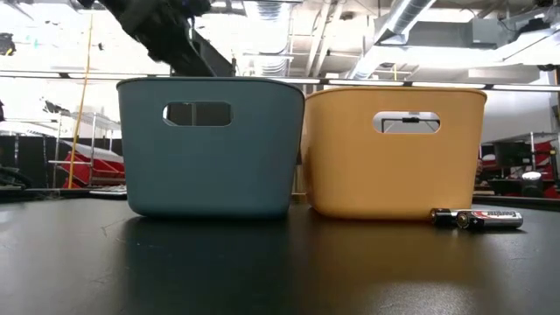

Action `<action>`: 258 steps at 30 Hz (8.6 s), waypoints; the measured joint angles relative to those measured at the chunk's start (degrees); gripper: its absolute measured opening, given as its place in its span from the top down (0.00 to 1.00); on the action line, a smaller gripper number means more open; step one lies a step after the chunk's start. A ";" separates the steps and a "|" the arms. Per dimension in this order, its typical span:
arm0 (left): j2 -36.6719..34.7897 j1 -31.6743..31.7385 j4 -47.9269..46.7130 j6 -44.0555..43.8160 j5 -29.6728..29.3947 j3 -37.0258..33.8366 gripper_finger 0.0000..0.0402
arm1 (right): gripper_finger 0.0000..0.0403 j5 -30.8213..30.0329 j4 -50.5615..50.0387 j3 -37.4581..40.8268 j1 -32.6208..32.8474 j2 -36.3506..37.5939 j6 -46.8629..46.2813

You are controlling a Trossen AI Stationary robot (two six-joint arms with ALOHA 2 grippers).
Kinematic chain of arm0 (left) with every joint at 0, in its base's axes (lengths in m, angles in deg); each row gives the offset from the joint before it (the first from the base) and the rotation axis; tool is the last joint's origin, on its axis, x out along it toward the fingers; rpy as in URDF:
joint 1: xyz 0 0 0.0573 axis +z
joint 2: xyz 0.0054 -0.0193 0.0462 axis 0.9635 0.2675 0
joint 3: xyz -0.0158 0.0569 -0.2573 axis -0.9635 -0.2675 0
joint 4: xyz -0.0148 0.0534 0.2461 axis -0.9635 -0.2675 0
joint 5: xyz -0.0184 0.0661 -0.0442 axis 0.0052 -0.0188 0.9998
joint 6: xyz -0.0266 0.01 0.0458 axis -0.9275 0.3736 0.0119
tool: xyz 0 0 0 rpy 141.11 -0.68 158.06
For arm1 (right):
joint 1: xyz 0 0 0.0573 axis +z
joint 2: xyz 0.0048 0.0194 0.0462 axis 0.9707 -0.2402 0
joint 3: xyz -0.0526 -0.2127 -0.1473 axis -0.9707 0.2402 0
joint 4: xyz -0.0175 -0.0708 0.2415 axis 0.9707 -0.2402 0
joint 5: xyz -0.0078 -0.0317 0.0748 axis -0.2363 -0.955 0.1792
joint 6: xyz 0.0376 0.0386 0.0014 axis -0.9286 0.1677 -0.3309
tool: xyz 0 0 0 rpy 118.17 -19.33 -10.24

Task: Sort batteries
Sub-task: Put the silver battery into the yellow bin, then put the top duracell battery into the blue bin

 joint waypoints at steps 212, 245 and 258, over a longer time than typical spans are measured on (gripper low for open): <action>22.18 -47.95 -9.16 -44.04 3.69 -2.05 0.57 | 0.41 -9.45 -9.59 -4.96 -22.10 -1.62 27.15; 29.46 -43.86 -9.67 -37.26 -2.48 -1.60 0.78 | 0.41 -9.45 -9.46 -4.96 -22.08 -1.62 27.13; 28.02 -43.75 -11.56 -38.04 -1.38 -1.79 0.90 | 0.41 -9.45 -9.35 -4.96 -22.08 -1.62 27.13</action>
